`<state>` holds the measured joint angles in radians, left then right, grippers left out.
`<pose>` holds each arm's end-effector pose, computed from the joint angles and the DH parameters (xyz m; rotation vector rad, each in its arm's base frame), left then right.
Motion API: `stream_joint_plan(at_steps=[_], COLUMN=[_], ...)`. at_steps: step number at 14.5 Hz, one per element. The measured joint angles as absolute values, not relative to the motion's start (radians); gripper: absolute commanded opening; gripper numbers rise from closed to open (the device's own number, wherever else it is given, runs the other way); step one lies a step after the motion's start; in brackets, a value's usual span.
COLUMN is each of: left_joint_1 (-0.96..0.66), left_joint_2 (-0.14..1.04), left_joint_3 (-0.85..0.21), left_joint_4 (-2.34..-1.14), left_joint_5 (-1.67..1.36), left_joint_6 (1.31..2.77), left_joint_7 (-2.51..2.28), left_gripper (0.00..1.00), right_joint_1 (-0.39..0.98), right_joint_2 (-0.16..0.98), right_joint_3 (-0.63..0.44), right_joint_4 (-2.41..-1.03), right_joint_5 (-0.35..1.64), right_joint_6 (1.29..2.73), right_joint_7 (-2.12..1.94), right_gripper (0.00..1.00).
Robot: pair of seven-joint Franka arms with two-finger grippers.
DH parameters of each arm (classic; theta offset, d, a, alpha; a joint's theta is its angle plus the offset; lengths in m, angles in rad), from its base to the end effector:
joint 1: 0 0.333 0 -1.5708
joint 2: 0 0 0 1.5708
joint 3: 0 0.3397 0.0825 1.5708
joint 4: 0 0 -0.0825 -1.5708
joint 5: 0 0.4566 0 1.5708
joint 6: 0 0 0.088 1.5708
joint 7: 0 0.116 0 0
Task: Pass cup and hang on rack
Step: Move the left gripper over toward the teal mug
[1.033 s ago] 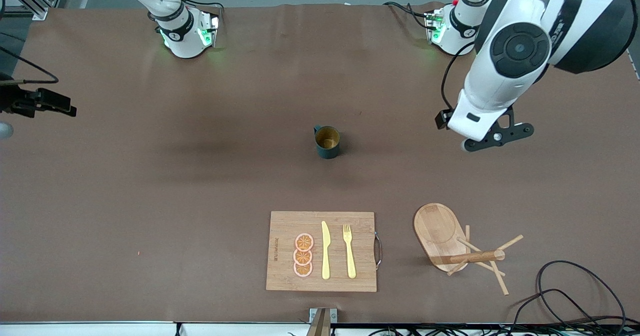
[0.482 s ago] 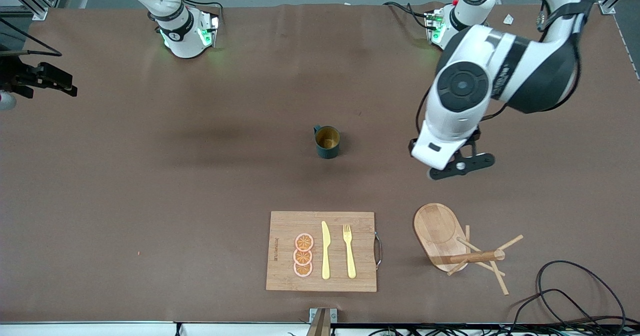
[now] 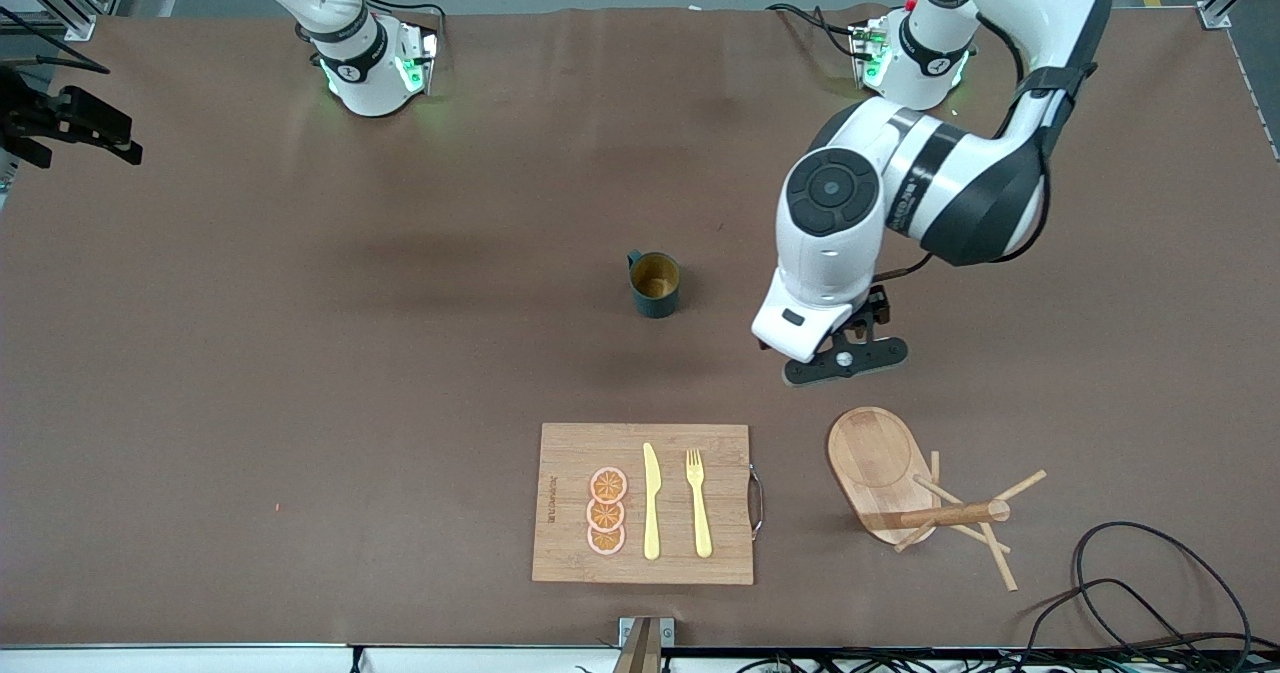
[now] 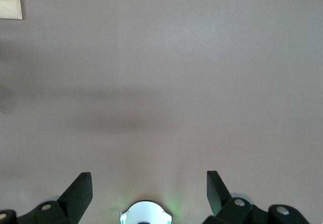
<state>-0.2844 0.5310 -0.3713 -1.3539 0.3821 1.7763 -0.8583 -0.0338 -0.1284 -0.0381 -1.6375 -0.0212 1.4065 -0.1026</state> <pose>0.6679 -0.4014 0.4187 -2.9472 -0.2226 -0.1097 0.5629 -0.0447 0.6665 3.1299 0.0452 -0.1625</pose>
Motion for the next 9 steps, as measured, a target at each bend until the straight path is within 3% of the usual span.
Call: stream_joint_plan(at_steps=[5,9], left_joint_1=[-0.434,-0.636], left_joint_2=[0.591,0.637], left_joint_3=[-0.339,-0.209], left_joint_4=[-1.336,-1.322], left_joint_5=[0.390,0.393], left_joint_6=[1.839,1.889], left_joint_7=[-1.110,-1.287], left_gripper=[0.99,0.98], right_joint_1=[-0.034,-0.034], right_joint_2=[-0.131,-0.131], right_joint_3=[-0.048,-0.049], right_joint_4=[-1.638,-1.610], right_joint_5=[-0.010,0.015], right_joint_6=[1.417,1.427], right_joint_7=[-0.103,-0.103], right_gripper=[1.00,1.00])
